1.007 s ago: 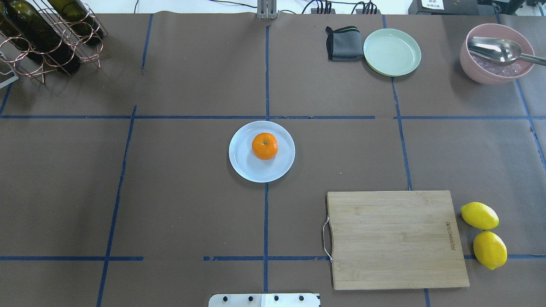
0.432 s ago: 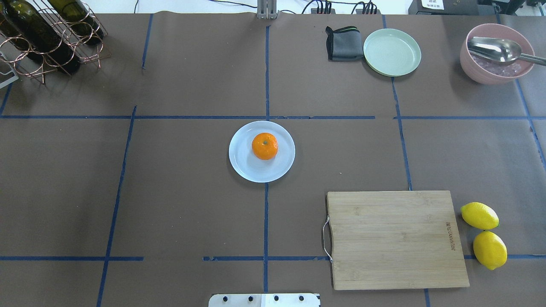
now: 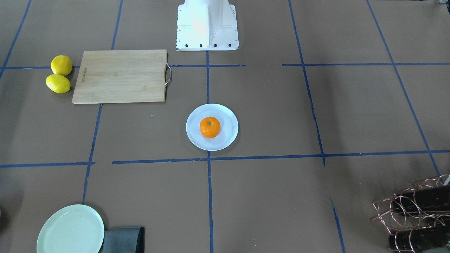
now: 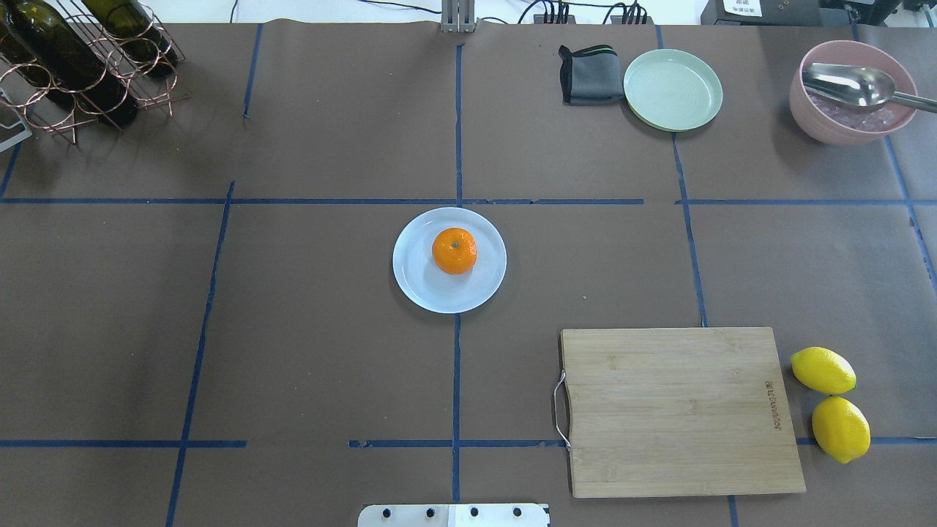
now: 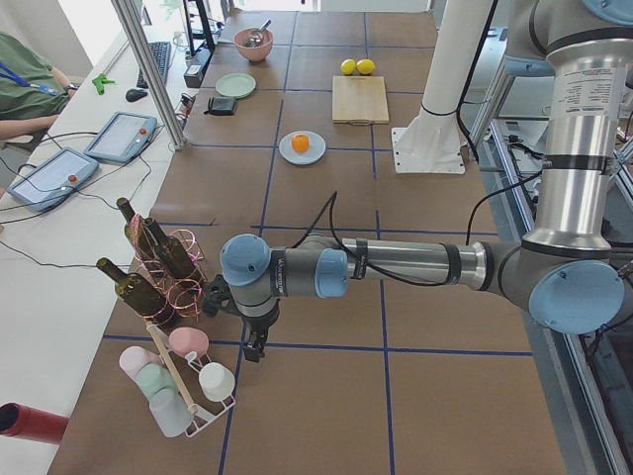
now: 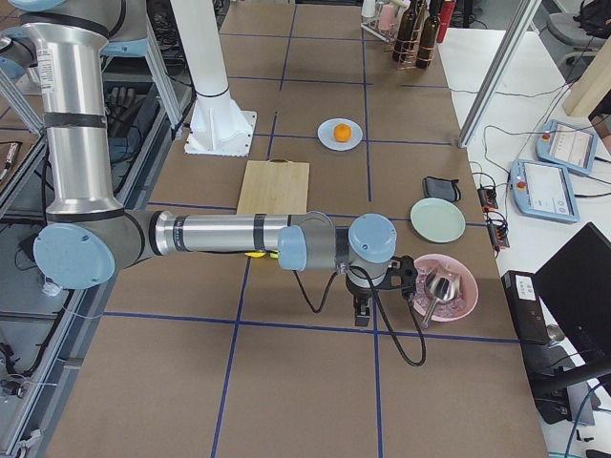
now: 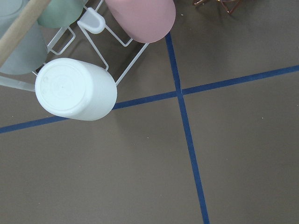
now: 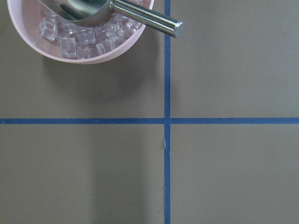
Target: Pick orange to plate
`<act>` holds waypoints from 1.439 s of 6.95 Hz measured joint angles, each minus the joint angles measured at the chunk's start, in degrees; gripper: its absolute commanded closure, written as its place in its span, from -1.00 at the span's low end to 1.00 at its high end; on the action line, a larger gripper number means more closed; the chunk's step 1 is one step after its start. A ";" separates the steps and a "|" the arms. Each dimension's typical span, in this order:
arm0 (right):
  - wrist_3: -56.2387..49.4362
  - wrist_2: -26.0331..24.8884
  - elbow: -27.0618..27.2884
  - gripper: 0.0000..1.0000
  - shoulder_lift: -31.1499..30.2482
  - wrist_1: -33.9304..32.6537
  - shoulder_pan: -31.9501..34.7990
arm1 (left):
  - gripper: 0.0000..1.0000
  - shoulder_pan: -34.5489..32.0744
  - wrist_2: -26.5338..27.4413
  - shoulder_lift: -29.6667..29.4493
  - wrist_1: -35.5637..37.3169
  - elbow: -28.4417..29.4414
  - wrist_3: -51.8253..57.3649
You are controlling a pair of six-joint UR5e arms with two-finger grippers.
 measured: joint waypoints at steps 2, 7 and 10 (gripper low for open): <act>0.00 -0.08 -0.01 -1.00 -0.01 0.06 -0.06 | -1.00 0.01 -0.05 -0.03 0.00 0.16 -0.03; 0.00 -0.01 0.03 -1.00 -0.01 0.41 -0.07 | -1.00 0.01 -0.18 0.08 0.00 0.32 -0.78; 0.06 -0.07 0.04 -1.00 -0.01 0.57 -0.07 | -1.00 0.08 -0.40 -0.08 -0.10 0.34 -7.44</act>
